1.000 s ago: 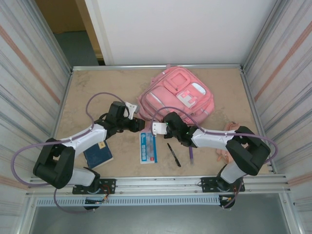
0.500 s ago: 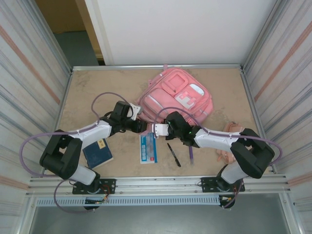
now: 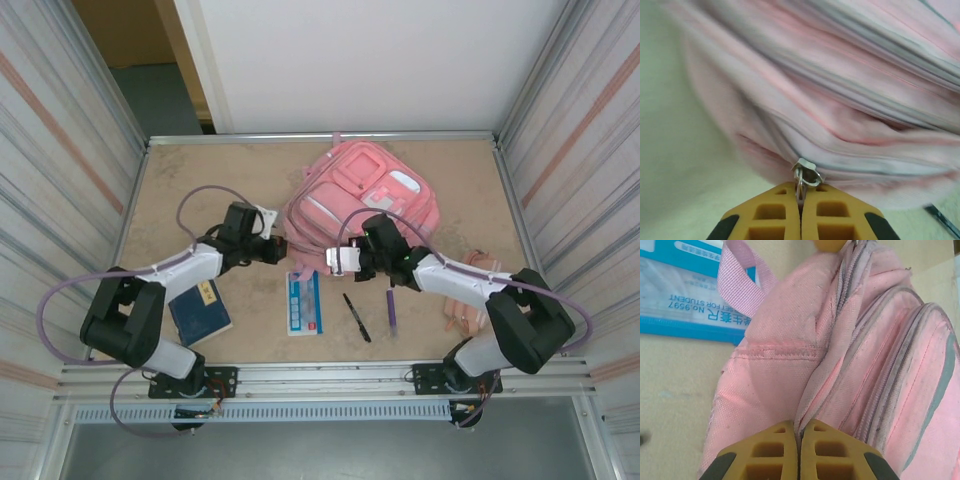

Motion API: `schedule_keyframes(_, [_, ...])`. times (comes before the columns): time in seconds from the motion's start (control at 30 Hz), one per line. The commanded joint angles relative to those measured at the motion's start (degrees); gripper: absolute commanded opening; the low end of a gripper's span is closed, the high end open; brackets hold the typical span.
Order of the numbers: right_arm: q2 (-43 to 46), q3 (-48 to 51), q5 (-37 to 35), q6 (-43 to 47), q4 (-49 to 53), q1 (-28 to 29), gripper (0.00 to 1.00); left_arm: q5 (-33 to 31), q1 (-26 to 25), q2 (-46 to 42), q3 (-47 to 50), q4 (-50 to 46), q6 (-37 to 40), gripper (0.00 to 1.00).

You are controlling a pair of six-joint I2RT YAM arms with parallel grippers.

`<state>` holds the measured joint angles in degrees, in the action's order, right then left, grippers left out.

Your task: Pack the student bag

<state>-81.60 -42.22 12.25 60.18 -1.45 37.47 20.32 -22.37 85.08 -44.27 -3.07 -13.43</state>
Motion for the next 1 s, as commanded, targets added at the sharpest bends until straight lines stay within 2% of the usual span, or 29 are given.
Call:
schedule_keyframes(0.0, [2.1, -2.3, 3.4, 3.8, 3.1, -3.2, 0.0, -2.2, 4.1, 2.0, -1.9, -0.6, -1.3, 0.0])
schedule_keyframes(0.07, [1.3, -2.4, 2.4, 3.5, 1.0, -4.9, 0.01, -3.8, 1.0, 2.3, -2.8, -0.9, 1.7, 0.0])
schedule_keyframes(0.1, [0.5, -2.6, 1.4, 2.8, -0.9, -5.9, 0.1, -4.7, -1.2, 2.3, -3.2, -0.8, 2.6, 0.0])
schedule_keyframes(0.17, [-0.7, -1.9, 1.5, -1.6, -6.5, -7.9, 0.38, -4.0, -4.5, 2.2, -3.8, 0.5, 2.4, 0.0])
schedule_keyframes(0.27, [0.6, -0.7, 6.7, -11.0, -10.6, -9.4, 0.55, -3.2, -9.2, 2.2, -6.1, 0.0, -0.3, 0.0])
schedule_keyframes(0.3, [1.8, -0.4, 10.1, -12.3, -9.2, -9.7, 0.61, -3.3, -10.8, 1.7, -6.5, 0.3, -1.4, 0.0])
schedule_keyframes(0.43, [4.1, -5.4, 17.5, -13.7, 7.7, -8.4, 0.63, -2.6, -14.1, 0.6, -7.8, 2.5, -4.2, 0.0])
schedule_keyframes(0.53, [2.2, -10.0, 22.4, -18.9, 13.8, -7.6, 0.63, -1.8, -15.6, 0.6, -9.6, 1.5, -3.9, 0.0])
schedule_keyframes(0.7, [1.3, -5.7, 15.4, -24.5, 8.0, -6.6, 0.62, 2.8, -16.1, 0.7, -10.4, 3.1, -5.0, 0.0])
schedule_keyframes(0.8, [-0.5, -8.0, 16.4, -26.4, 13.6, -7.4, 0.57, 3.8, -16.2, 0.4, -9.5, 5.1, -6.1, 0.0])
schedule_keyframes(0.9, [-2.3, -8.5, 15.8, -25.6, 14.9, -6.2, 0.55, 5.0, -16.2, 0.6, -9.4, 5.8, -5.8, 0.0])
schedule_keyframes(0.97, [-3.6, -9.3, 13.0, -25.0, 15.0, -5.2, 0.47, 5.1, -16.1, 0.5, -9.4, 5.6, -5.5, 0.0])
